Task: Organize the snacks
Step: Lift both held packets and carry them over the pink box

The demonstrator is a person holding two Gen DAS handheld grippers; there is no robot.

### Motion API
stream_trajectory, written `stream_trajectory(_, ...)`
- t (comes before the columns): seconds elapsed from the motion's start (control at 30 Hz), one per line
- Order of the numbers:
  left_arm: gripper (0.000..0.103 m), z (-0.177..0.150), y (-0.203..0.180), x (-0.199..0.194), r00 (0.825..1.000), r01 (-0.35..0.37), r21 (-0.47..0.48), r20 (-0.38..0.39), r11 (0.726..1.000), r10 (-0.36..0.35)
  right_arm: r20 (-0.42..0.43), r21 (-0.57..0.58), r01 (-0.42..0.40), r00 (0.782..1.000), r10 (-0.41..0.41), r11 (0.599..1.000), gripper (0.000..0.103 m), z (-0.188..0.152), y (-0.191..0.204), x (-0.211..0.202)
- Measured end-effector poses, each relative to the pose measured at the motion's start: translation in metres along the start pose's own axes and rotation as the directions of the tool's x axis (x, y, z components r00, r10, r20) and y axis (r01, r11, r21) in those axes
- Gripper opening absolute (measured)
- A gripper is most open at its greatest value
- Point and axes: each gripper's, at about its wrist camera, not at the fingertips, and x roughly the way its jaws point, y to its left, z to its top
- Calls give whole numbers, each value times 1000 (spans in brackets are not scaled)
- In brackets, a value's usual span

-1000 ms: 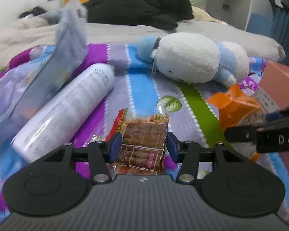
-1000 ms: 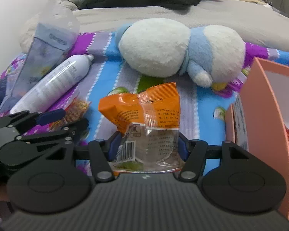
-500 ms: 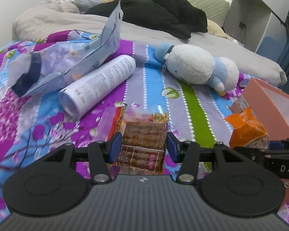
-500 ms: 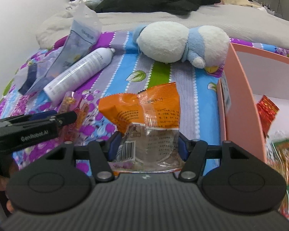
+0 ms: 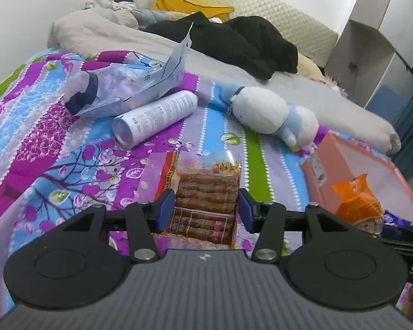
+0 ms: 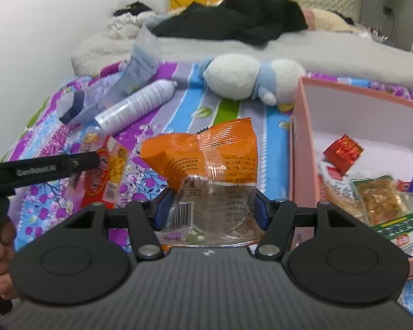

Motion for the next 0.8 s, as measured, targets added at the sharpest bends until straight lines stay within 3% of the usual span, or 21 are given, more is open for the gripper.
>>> stream_trajectory(0.27, 56, 2, -36, -45, 999, 0, 96, 35, 995, -3, 32, 48, -33, 999, 32, 998, 62, -1, -4, -38)
stream_trajectory(0.8, 56, 3, -104, -87, 985, 148, 150, 62, 978, -159, 114, 128, 46, 992, -61, 991, 62, -8, -50, -102)
